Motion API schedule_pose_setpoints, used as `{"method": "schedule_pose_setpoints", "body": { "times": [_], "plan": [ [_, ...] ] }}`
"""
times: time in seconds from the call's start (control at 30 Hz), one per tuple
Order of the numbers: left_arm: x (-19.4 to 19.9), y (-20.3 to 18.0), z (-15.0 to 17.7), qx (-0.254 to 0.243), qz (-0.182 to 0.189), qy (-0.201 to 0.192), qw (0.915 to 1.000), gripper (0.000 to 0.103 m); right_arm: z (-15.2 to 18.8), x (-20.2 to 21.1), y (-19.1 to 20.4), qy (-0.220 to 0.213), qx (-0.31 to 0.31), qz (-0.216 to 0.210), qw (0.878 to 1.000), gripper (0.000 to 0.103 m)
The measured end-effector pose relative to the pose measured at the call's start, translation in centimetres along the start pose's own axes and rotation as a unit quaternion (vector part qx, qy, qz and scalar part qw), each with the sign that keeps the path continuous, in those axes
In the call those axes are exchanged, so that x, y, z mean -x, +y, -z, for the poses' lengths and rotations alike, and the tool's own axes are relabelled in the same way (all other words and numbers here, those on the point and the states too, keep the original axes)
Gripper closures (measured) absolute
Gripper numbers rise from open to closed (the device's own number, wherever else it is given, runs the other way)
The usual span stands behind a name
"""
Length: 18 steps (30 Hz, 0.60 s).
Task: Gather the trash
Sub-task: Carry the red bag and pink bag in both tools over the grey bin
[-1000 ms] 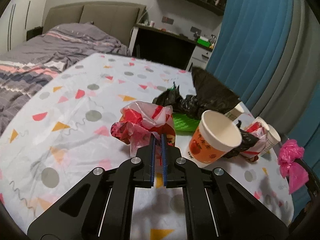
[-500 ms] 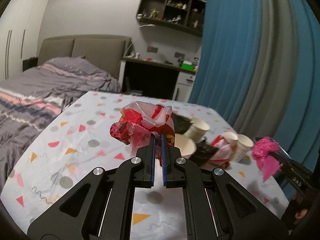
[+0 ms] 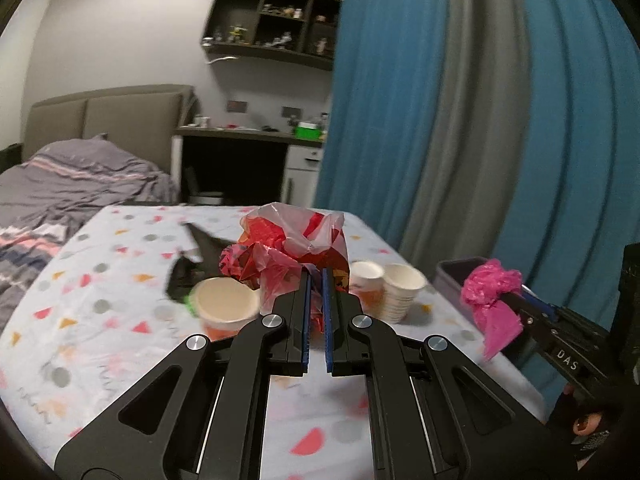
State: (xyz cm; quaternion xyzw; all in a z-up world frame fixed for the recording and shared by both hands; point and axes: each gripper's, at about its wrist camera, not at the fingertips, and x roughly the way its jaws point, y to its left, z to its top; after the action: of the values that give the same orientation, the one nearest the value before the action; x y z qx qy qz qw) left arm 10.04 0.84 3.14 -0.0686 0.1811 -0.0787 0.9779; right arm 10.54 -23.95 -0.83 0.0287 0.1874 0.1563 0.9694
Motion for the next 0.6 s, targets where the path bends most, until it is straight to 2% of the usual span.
{"method": "schedule_pose_setpoints", "body": {
  "times": [0.27,0.6],
  "plan": [
    [-3.7,-6.0,-0.6,-0.034,0.054,0.009,0.9979,0.098,-0.9,1.1,-4.1,-0.022,-0.005,0.045,0.999,0.084],
    [-8.8,-14.2,-1.2,-0.074,0.129,0.022,0.9886,0.098,-1.8,1.3,-10.3,-0.039,-0.022,0.114,0.993,0.084]
  ]
}}
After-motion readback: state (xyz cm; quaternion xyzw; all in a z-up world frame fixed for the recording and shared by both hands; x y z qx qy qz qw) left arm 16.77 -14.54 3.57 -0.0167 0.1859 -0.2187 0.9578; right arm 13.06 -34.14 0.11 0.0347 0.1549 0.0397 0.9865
